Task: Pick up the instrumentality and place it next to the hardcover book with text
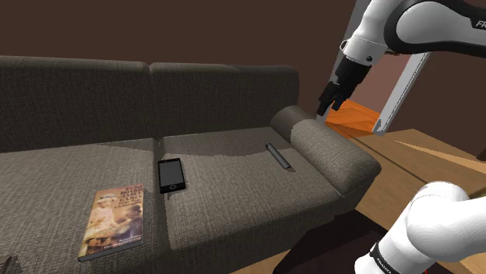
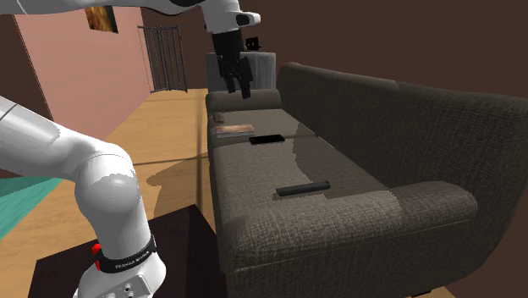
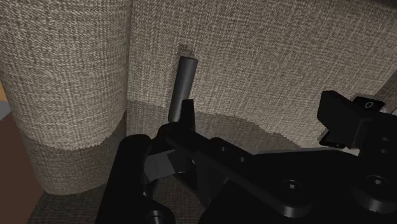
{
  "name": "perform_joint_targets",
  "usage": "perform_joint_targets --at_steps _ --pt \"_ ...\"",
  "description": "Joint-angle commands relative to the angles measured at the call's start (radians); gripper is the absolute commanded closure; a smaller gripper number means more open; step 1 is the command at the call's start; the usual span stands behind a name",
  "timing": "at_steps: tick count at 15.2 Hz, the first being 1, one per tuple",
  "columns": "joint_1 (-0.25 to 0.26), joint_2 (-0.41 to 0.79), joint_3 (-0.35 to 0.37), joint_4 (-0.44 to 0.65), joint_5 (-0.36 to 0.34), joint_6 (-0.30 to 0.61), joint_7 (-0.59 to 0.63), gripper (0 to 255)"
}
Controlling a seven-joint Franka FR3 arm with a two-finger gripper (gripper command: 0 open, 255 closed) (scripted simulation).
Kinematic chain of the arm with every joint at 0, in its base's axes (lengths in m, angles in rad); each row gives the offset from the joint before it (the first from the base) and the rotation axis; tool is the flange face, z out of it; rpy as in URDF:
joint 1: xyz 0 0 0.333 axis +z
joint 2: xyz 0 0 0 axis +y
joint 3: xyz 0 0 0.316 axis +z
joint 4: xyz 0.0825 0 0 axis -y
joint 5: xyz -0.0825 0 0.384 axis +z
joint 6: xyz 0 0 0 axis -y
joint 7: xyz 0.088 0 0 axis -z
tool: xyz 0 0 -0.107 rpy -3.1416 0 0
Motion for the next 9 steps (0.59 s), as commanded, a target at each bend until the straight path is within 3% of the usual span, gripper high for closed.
perform_joint_targets --at_steps 1,9 --pt "0.000 0.000 0.000 0.000 0.000 0.000 0.000 0" --pt "-0.042 0.194 -0.022 -0.071 0.009 0.214 0.050 0"
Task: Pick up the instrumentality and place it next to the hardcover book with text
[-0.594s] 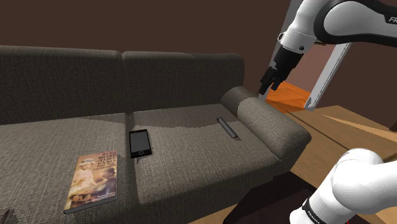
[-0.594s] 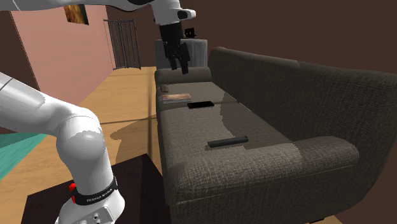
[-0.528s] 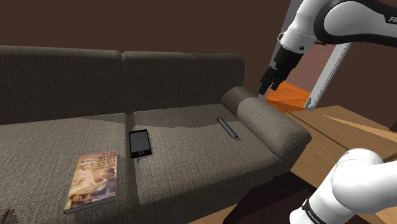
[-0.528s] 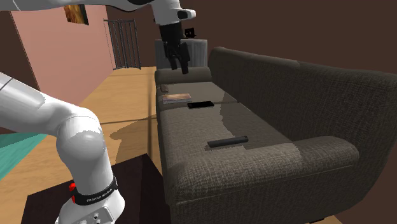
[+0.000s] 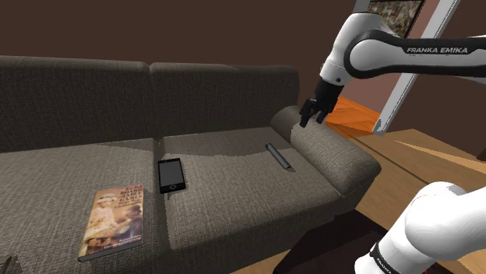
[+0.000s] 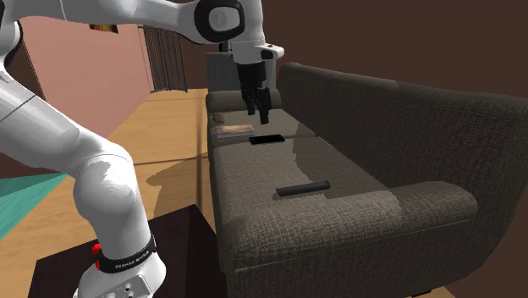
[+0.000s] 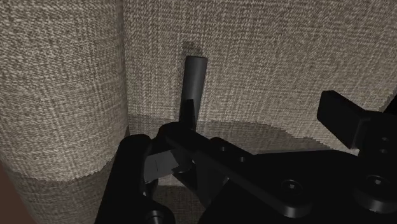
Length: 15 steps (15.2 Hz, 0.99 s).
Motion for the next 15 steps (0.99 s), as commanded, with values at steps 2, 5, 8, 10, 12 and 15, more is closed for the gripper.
perform_joint_targets --at_steps 2,5,8,10,12,15 --pt "-0.014 0.097 -0.008 -0.004 0.005 0.083 0.019 0" --pt "-0.027 0.188 -0.018 -0.008 0.012 0.158 0.035 0" --pt "-0.039 0.285 -0.029 -0.001 0.020 0.230 0.049 0" --pt "-0.046 0.352 -0.037 0.008 0.028 0.275 0.057 0" --pt "-0.052 0.421 -0.045 0.021 0.037 0.317 0.064 0" --pt "-0.061 0.527 -0.057 0.048 0.055 0.376 0.071 0"
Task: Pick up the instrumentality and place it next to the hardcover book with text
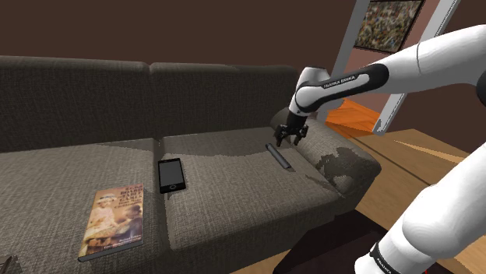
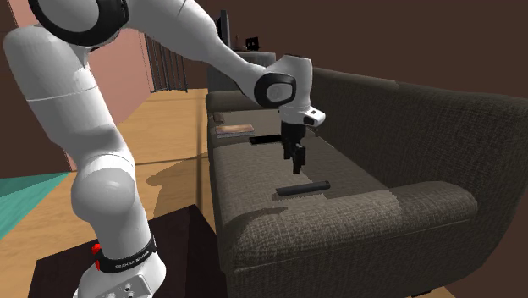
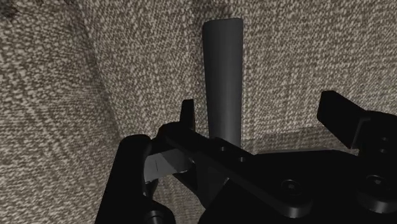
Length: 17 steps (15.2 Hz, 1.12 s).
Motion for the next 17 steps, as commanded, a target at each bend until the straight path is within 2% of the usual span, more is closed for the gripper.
perform_joint_targets --at_steps 1,3,10,17 --pt "-0.007 0.077 -0.009 0.025 0.013 0.038 0.002 0" --pt "-0.013 0.147 -0.016 0.049 0.028 0.071 0.005 0" --pt "-0.010 0.209 -0.012 0.020 0.043 0.162 -0.005 0" --pt "-0.009 0.215 -0.011 0.018 0.044 0.170 -0.006 0"
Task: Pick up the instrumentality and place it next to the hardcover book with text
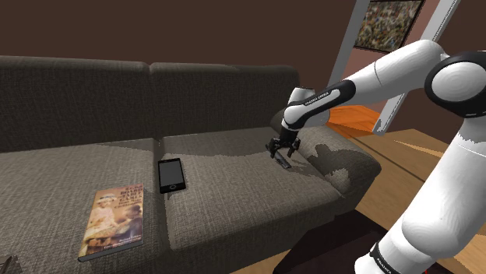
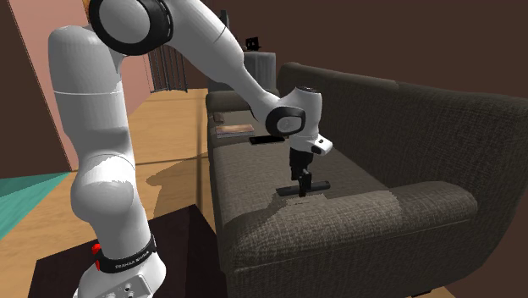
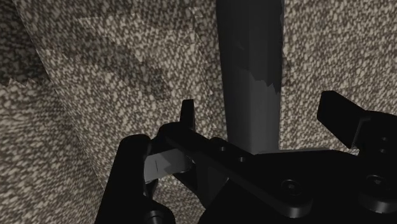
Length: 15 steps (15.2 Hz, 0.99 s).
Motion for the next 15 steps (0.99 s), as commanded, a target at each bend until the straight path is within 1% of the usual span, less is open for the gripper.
perform_joint_targets --at_steps 1,2,3,12,15 --pt "0.000 0.000 0.000 0.000 0.000 0.000 0.000 0" --pt "0.000 0.000 0.000 0.000 0.000 0.000 0.000 0" --pt "0.000 0.000 0.000 0.000 0.000 0.000 0.000 255" --pt "0.000 0.000 0.000 0.000 0.000 0.000 0.000 255" --pt "0.000 -0.027 -0.001 0.012 -0.007 -0.039 0.007 255"
